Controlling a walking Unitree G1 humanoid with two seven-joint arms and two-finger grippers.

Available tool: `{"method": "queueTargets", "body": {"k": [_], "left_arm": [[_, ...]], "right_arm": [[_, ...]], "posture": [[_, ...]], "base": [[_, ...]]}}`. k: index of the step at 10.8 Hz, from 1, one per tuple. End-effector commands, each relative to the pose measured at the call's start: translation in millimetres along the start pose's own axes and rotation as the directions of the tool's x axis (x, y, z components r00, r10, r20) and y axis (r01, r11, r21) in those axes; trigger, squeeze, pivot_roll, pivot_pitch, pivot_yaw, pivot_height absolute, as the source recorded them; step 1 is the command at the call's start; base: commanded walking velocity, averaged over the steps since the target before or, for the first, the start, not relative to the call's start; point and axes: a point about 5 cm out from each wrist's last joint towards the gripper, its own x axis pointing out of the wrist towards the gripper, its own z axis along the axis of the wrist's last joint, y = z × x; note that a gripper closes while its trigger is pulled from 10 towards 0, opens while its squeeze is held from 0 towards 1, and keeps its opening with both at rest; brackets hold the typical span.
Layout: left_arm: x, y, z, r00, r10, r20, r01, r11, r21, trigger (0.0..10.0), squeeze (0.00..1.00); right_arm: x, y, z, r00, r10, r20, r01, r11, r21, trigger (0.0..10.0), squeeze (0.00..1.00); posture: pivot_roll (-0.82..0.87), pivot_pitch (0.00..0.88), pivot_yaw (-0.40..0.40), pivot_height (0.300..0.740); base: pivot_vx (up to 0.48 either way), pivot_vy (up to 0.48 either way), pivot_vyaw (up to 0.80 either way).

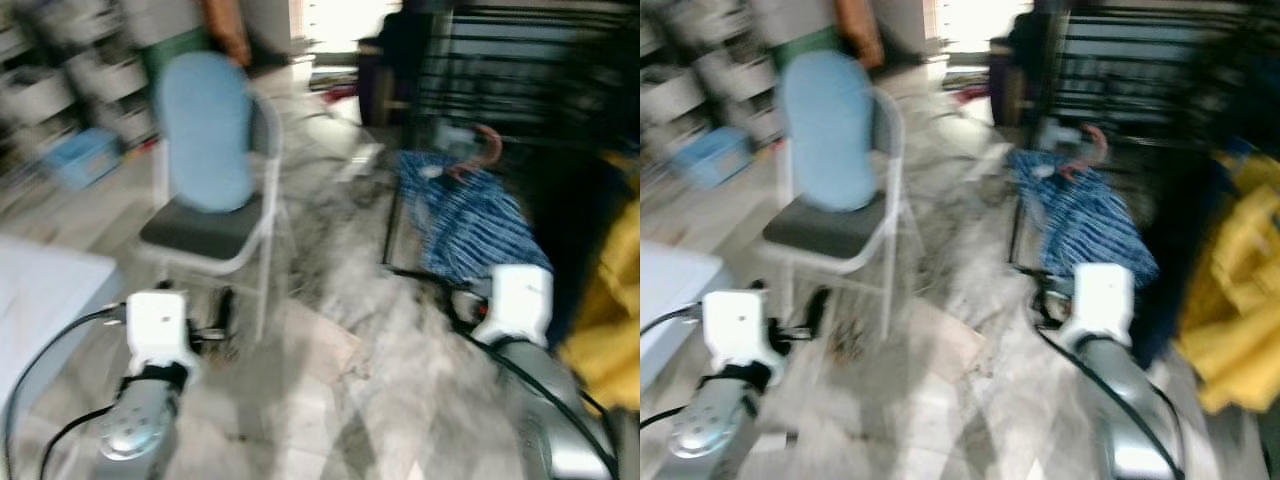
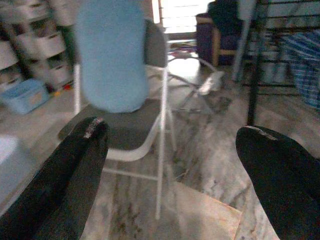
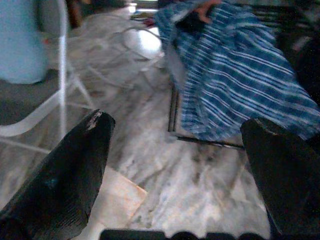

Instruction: Hang hanger

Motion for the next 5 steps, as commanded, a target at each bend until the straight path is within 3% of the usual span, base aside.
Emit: {"method": "queueTargets", "body": {"k": [1,2,5], "left_arm": [[0.2,-2.8,-2.1,1.0,-0.021,-0.018,0.021,1.0,0.0,10.0,0.0],[0.0,-2.7,-2.6,0.999,-0.024,-0.021,0.025,1.0,0.009,10.0,0.0],[5.5,-2.7,2.0,0.999,-0.028,-0.016,0.028,1.0,0.006,10.0,0.0]], "right_arm": [[-1.0,-2.6,0.6,1.0,-0.019,-0.002,0.019,1.0,-0.001,10.0,0.0],[-0.6,-0.9,0.9,1.0,-0.016,0.003,0.016,1.0,0.002,10.0,0.0],[1.7,-5.1,1.2,0.998,-0.069,0.001,0.069,0.998,0.009,10.0,0.0]], "posture": [[-0.08,0.096,0.073,0.74],[-0.08,0.098,0.074,0.74],[-0.07,0.111,0.08,0.74]], "base": [[0.0,0.368,-0.73],[0.0,0.322,0.0],[0.0,0.0,0.0]]}}
